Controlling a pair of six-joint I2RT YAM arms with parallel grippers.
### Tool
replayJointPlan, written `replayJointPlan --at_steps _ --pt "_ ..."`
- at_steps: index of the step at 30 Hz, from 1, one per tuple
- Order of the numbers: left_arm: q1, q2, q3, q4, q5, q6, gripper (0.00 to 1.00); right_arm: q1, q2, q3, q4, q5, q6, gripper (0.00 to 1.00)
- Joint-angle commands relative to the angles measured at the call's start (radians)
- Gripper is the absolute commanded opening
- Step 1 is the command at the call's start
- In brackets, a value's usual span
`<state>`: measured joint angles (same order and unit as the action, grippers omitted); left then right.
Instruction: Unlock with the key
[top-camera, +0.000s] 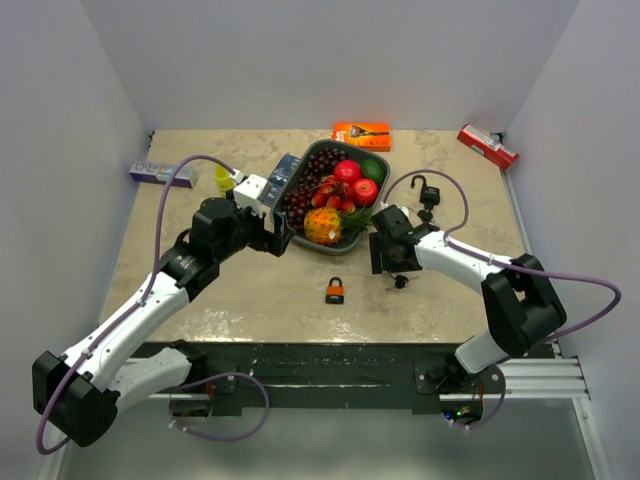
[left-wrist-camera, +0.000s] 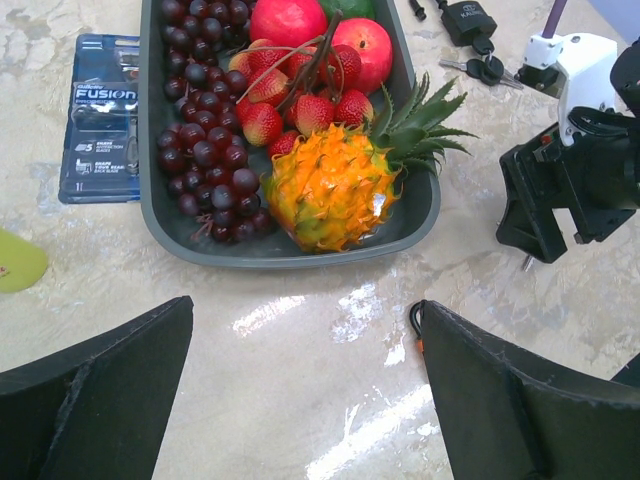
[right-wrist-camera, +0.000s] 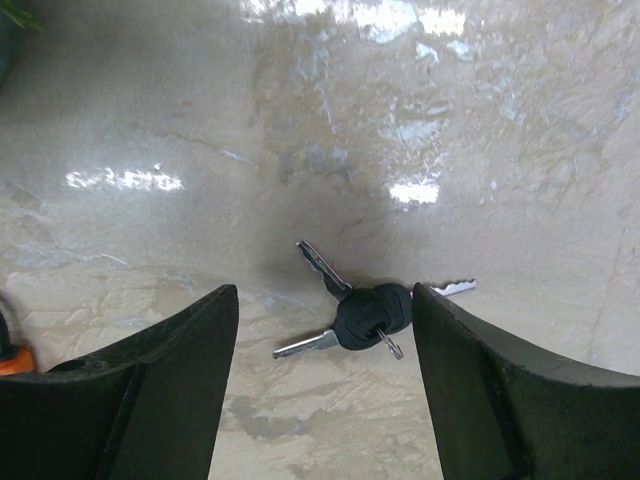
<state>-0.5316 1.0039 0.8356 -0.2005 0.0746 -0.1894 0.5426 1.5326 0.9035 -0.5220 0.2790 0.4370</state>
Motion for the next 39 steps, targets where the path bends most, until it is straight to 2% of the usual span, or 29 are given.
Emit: replayJointPlan --at_steps 1,13,18,20,24,31,39 --pt "-0.004 -0.01 -0.003 0.023 0.01 0.018 0.99 -0.001 0.004 0.026 -0.084 0.025 -0.003 0.71" --pt "-0.002 -0.013 -0.001 0.021 0.014 0.015 0.99 -0.004 0.078 -0.014 -0.049 -0.014 0.023 0.59" --pt "-0.004 -0.014 -0.001 0.021 0.014 0.015 0.99 0.002 0.103 -0.037 -0.024 -0.023 0.019 0.42" --pt "-0.002 -0.011 -0.001 0.021 0.017 0.015 0.99 0.002 0.08 -0.044 -0.023 -0.027 0.022 0.39" --pt "-0.002 -0.007 -0.001 0.021 0.031 0.01 0.99 0.003 0.026 -0.07 -0.003 -0.059 0.022 0.21" --pt "-0.004 -0.002 -0.004 0.026 0.042 0.005 0.99 0.022 -0.032 -0.089 0.066 -0.145 0.017 0.0" --pt "-0.004 0.048 0.003 0.036 0.099 -0.018 0.99 0.056 -0.106 -0.121 0.191 -0.164 0.002 0.0"
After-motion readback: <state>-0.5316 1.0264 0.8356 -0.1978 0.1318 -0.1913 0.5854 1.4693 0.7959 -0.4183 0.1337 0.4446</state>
